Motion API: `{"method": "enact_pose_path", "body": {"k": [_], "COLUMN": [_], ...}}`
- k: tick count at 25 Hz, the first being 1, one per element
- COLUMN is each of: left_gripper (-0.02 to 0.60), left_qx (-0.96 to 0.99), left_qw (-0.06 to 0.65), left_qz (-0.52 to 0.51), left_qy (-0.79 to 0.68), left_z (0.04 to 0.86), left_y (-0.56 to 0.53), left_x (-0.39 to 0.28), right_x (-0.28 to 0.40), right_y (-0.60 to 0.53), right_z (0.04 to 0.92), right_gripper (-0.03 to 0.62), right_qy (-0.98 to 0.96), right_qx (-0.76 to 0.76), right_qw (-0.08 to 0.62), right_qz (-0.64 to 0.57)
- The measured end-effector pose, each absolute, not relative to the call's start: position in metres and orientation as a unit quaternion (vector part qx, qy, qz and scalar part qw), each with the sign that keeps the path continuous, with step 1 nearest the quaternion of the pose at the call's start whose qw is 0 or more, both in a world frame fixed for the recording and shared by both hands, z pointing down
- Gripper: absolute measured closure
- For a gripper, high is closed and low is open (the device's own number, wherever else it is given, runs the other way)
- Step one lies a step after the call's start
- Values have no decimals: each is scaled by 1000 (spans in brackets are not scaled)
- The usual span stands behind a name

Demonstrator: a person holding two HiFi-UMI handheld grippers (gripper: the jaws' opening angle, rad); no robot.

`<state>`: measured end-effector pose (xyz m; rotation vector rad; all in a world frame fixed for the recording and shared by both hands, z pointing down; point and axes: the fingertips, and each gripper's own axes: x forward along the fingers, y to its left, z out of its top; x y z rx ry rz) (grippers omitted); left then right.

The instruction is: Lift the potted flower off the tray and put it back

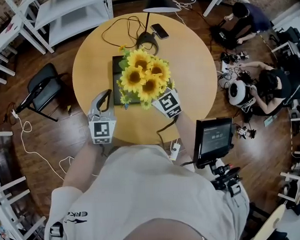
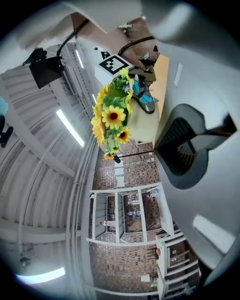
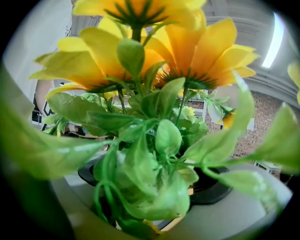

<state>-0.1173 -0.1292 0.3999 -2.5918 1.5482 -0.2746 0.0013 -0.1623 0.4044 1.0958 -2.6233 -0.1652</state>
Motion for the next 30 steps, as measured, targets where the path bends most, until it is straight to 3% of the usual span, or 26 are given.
{"method": "enact_pose_path", "body": {"k": [15, 30], "left_gripper": [580, 580], "left_qx": [-844, -851], "left_qw": [54, -30], "left_qz": [-101, -152], "left_qy": [524, 502], "left_z": [404, 492], "left_y": [-159, -214], "left_x": [-109, -134], "right_x": [-7, -35], "right_y": [-169, -199], "right_z": [436, 548], "right_gripper": [69, 71], "right_qy": [-932, -924], "right_qx": [330, 309], "right_qw": [144, 219], "right_qz": [-33, 61]}}
